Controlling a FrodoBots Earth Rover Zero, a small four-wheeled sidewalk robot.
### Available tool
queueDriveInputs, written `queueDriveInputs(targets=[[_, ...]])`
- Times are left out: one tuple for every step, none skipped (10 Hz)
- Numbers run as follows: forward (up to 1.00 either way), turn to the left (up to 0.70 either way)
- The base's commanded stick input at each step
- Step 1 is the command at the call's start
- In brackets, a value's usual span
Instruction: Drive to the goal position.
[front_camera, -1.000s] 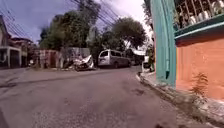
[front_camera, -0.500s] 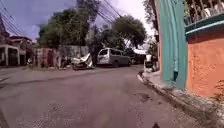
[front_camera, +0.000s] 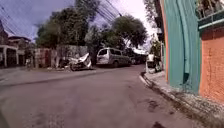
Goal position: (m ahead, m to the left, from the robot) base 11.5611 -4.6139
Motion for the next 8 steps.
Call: queueDriveInputs(targets=[[0.7,0.0],[0.7,0.0],[0.7,0.0],[0.7,0.0],[0.7,0.0],[0.7,-0.15],[0.7,0.0],[0.7,0.0]])
